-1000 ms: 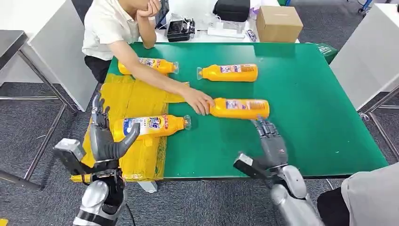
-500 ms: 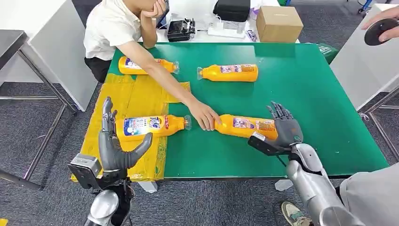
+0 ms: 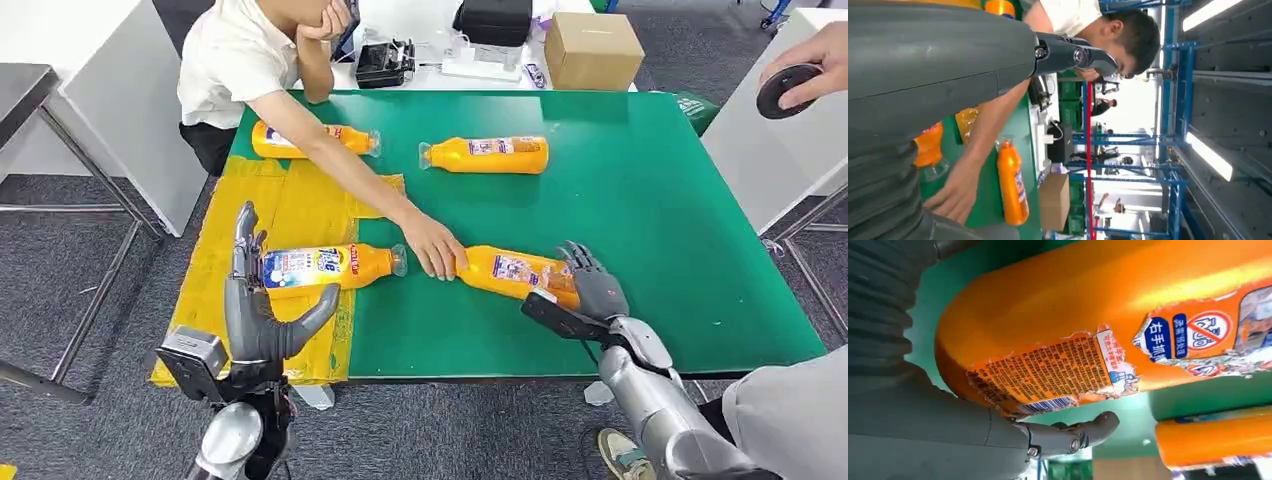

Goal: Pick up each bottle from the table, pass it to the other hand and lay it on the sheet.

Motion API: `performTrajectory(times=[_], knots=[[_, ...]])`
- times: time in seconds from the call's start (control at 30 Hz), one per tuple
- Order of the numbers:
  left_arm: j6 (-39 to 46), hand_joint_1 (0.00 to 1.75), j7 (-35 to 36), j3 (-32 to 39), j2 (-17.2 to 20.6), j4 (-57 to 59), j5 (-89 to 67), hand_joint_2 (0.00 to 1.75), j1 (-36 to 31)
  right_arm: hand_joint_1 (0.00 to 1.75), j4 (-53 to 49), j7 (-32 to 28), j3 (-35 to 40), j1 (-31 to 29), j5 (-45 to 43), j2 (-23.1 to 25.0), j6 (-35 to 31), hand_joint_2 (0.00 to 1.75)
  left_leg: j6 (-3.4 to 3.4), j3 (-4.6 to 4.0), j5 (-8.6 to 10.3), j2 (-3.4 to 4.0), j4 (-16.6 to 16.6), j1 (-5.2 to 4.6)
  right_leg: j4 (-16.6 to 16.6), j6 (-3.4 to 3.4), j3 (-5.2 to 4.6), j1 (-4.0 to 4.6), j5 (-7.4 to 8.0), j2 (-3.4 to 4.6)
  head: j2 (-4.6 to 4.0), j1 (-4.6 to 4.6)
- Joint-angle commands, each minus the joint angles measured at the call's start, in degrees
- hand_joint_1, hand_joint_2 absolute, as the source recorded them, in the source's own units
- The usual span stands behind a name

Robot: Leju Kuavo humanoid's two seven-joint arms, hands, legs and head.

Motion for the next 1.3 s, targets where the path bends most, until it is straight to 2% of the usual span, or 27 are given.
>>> performTrajectory(times=[0.03, 0.57, 0.73, 1.07, 1.2, 1.27, 1.3], knots=[[-1.1, 0.00, 0.4, -2.8, 2.0, 4.0, 1.0, 1.75, -3.7, 1.71, 9.6, 0.6, 1.1, -2.8, 0.3, 0.1, 9.2, 1.75, -0.02, 0.29, -0.01, -0.05, -0.1, 0.01, -0.1, -0.03, 0.29, 0.02, -0.03, -0.11, 0.00, -0.02], [-1.5, 0.00, 0.2, -2.9, 1.8, 4.7, 1.4, 1.75, -3.7, 1.75, 9.5, -1.6, 0.6, -1.1, -1.3, -0.5, 11.3, 1.75, -0.03, 0.72, -0.02, -0.04, -0.2, 0.03, -0.2, -0.06, 0.71, 0.05, -0.01, -0.19, 0.00, 0.00], [-2.7, 0.00, 0.3, -3.0, 1.7, 5.5, 2.4, 1.75, -4.3, 1.75, 8.6, -6.0, -2.7, 1.0, -6.1, -0.3, 13.2, 1.75, -0.05, 0.76, 0.01, -0.17, -0.2, 0.05, -0.3, -0.07, 0.78, 0.08, -0.02, -0.33, 0.00, 0.00], [-2.8, 0.00, 0.3, -3.0, 1.6, 5.6, 2.5, 1.75, -4.4, 1.75, 8.4, -6.6, -3.0, 1.0, -6.6, -0.1, 13.2, 1.75, -0.03, 0.82, -0.04, 0.09, -0.1, 0.06, -0.1, -0.05, 0.71, 0.08, 0.01, -0.03, 0.00, 0.00], [-2.6, 0.00, 1.3, -2.0, 0.6, 5.9, 4.1, 1.75, -3.6, 1.75, 4.0, -15.8, -9.8, 3.7, -16.8, 3.0, 14.0, 1.75, -0.03, 0.90, -0.02, 0.09, -0.1, 0.06, -0.2, -0.06, 0.82, 0.09, 0.01, -0.06, 0.00, 0.00], [-7.3, 0.00, 7.4, -1.8, 0.1, 5.7, 13.8, 1.75, -1.5, 1.75, -3.5, -19.3, -11.9, 7.3, -21.9, 6.1, 14.7, 1.75, -0.05, 0.94, -0.04, 0.18, -0.2, 0.06, -0.2, -0.08, 0.85, 0.09, 0.03, 0.02, 0.00, 0.00], [-11.4, 0.00, 11.5, -2.8, 1.2, 6.4, 20.8, 1.75, 0.2, 1.75, -14.4, -21.1, -11.9, 12.4, -28.6, 8.6, 21.0, 1.75, -0.05, 0.89, -0.08, 0.26, -0.1, 0.07, -0.2, -0.07, 0.82, 0.10, 0.03, 0.15, 0.00, 0.02]])
